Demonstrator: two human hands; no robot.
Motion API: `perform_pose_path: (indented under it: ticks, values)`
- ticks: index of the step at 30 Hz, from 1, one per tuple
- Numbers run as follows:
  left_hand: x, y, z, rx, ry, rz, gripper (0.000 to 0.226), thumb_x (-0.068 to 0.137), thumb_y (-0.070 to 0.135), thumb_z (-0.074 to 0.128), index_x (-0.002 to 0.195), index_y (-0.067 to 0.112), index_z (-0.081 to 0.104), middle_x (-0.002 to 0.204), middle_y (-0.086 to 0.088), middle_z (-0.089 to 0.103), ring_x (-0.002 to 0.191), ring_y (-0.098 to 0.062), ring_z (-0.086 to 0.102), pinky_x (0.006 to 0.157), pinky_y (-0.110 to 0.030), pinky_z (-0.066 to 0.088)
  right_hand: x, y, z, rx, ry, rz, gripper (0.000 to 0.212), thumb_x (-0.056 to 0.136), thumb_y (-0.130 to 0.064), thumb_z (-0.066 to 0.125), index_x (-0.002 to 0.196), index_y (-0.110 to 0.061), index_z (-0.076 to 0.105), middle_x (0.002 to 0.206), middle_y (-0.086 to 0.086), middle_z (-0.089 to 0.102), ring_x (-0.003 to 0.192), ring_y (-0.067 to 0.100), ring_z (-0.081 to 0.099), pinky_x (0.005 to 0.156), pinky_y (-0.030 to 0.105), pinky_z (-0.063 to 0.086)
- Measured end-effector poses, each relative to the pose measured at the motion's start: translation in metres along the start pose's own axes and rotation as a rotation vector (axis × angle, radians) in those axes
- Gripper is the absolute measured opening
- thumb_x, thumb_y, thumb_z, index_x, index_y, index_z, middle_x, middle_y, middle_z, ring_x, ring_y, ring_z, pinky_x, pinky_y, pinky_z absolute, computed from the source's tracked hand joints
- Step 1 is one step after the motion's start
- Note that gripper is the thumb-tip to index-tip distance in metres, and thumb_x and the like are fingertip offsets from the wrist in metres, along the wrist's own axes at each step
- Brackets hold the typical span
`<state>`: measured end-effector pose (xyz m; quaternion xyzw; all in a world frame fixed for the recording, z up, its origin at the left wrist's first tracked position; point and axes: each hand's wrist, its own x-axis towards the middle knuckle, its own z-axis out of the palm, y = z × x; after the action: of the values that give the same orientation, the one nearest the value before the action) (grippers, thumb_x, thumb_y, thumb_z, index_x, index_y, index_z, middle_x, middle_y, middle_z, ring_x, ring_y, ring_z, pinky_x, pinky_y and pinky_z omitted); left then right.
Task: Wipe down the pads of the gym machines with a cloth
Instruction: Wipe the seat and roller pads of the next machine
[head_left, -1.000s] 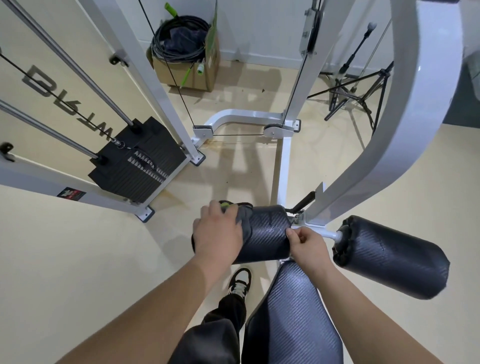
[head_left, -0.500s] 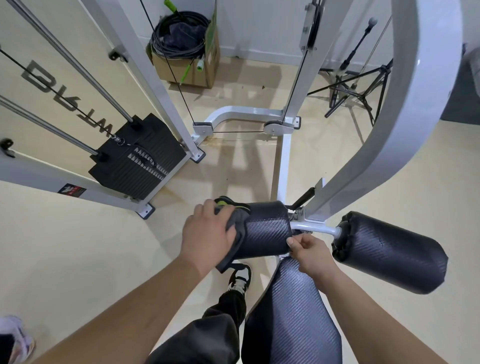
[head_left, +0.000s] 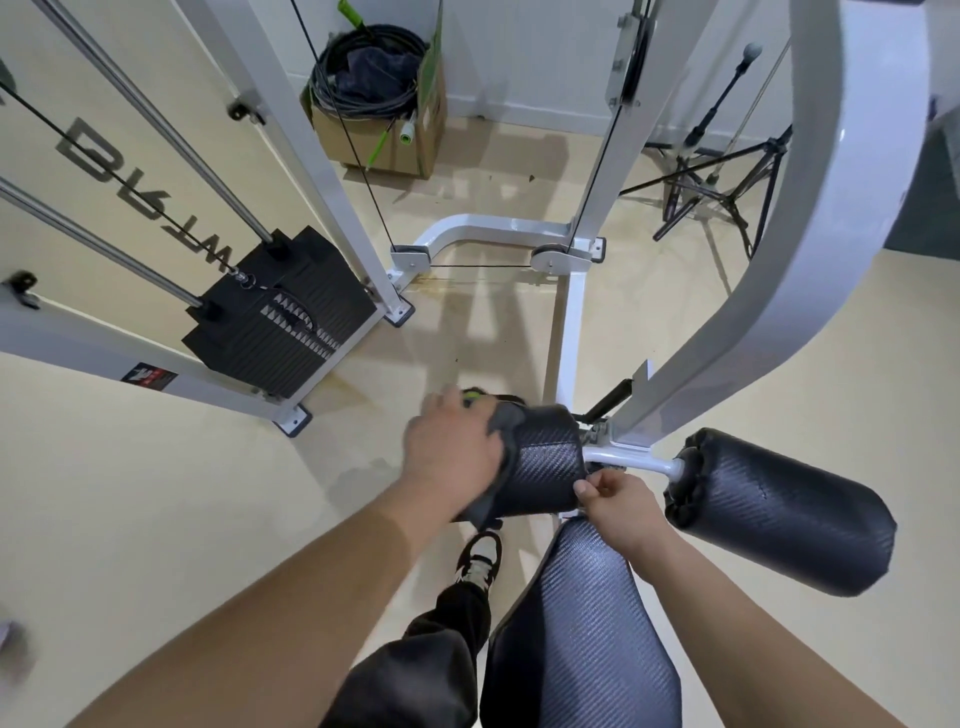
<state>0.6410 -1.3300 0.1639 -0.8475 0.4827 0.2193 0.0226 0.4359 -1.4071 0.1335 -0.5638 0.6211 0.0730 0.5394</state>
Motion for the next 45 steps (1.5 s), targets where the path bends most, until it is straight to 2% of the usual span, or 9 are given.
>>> perform_pose_path:
  ticks: [5, 11, 16, 24, 30, 34, 39, 42, 45]
  values:
    - [-0.020, -0.038, -0.004, -0.052, 0.032, -0.158, 0.037, 0.097, 0.043, 0.047, 0.130, 0.028, 0.056, 0.115, -0.005, 0.050, 0.106, -0.027, 0.053, 0.081, -0.040, 0.054, 0.007, -0.032, -0.003, 0.181, 0.031, -0.040, 0.020, 0.096, -0.034, 0.067, 0.114, -0.027, 0.065, 0.109, -0.003, 0.070, 0.107, 0.024, 0.068, 0.094, 0.045, 0.057]
    - [-0.055, -0.036, 0.005, -0.037, 0.015, -0.088, 0.041, 0.097, 0.043, 0.048, 0.136, 0.031, 0.051, 0.120, -0.002, 0.050, 0.109, -0.023, 0.053, 0.085, -0.035, 0.052, 0.013, -0.030, 0.008, 0.102, 0.126, -0.067, 0.014, 0.095, -0.032, 0.070, 0.096, -0.018, 0.065, 0.088, 0.005, 0.073, 0.085, 0.029, 0.071, 0.086, 0.046, 0.059]
    - [-0.007, 0.002, 0.002, 0.054, 0.095, -0.113, 0.038, 0.098, 0.039, 0.051, 0.133, 0.027, 0.055, 0.121, -0.006, 0.050, 0.111, -0.028, 0.050, 0.083, -0.040, 0.045, 0.017, -0.022, 0.011, 0.128, 0.166, -0.055, 0.017, 0.093, -0.034, 0.073, 0.099, -0.020, 0.067, 0.084, 0.009, 0.072, 0.078, 0.027, 0.069, 0.080, 0.041, 0.057]
    - [0.015, 0.061, 0.008, -0.048, -0.036, 0.344, 0.047, 0.095, 0.036, 0.059, 0.141, 0.038, 0.052, 0.138, -0.003, 0.046, 0.124, -0.030, 0.042, 0.096, -0.043, 0.041, 0.013, -0.010, 0.009, 0.232, 0.164, -0.052, 0.011, 0.090, -0.010, 0.076, 0.086, -0.009, 0.067, 0.075, 0.005, 0.073, 0.064, 0.018, 0.062, 0.056, 0.020, 0.049]
    - [-0.005, -0.027, 0.000, -0.036, 0.033, 0.017, 0.041, 0.093, 0.039, 0.053, 0.133, 0.034, 0.055, 0.120, -0.005, 0.050, 0.112, -0.029, 0.051, 0.083, -0.038, 0.049, 0.008, 0.008, 0.011, 0.288, 0.088, -0.016, 0.011, 0.091, -0.010, 0.077, 0.093, -0.003, 0.069, 0.086, 0.010, 0.074, 0.068, 0.016, 0.060, 0.067, 0.029, 0.048]
    - [-0.006, 0.007, 0.006, -0.030, 0.084, -0.090, 0.037, 0.095, 0.036, 0.053, 0.131, 0.027, 0.056, 0.121, -0.008, 0.052, 0.110, -0.030, 0.051, 0.078, -0.039, 0.049, 0.006, 0.008, 0.012, 0.295, 0.094, -0.031, 0.008, 0.091, -0.004, 0.076, 0.090, -0.001, 0.068, 0.089, 0.015, 0.076, 0.077, 0.022, 0.065, 0.083, 0.039, 0.055]
    - [-0.007, 0.091, 0.032, -0.018, 0.017, 0.291, 0.044, 0.091, 0.029, 0.063, 0.135, 0.027, 0.054, 0.127, -0.011, 0.046, 0.112, -0.036, 0.049, 0.079, -0.044, 0.047, 0.007, 0.005, 0.006, 0.227, 0.091, 0.002, 0.009, 0.086, 0.012, 0.065, 0.086, 0.003, 0.067, 0.077, 0.011, 0.068, 0.065, 0.019, 0.055, 0.055, 0.022, 0.047]
    - [-0.005, 0.082, 0.026, 0.037, -0.005, 0.382, 0.051, 0.092, 0.031, 0.062, 0.141, 0.032, 0.048, 0.132, -0.009, 0.043, 0.117, -0.034, 0.045, 0.087, -0.045, 0.044, -0.001, 0.011, -0.001, 0.242, 0.017, 0.027, 0.024, 0.087, 0.015, 0.053, 0.091, -0.002, 0.070, 0.079, 0.009, 0.068, 0.071, 0.022, 0.056, 0.056, 0.027, 0.044]
    - [-0.007, 0.033, 0.016, 0.036, 0.048, 0.254, 0.053, 0.093, 0.037, 0.058, 0.145, 0.033, 0.045, 0.130, -0.008, 0.046, 0.117, -0.032, 0.047, 0.089, -0.043, 0.048, -0.007, 0.010, -0.008, 0.275, -0.088, 0.050, 0.051, 0.091, 0.019, 0.043, 0.106, -0.018, 0.074, 0.087, -0.007, 0.074, 0.075, 0.012, 0.062, 0.053, 0.018, 0.041]
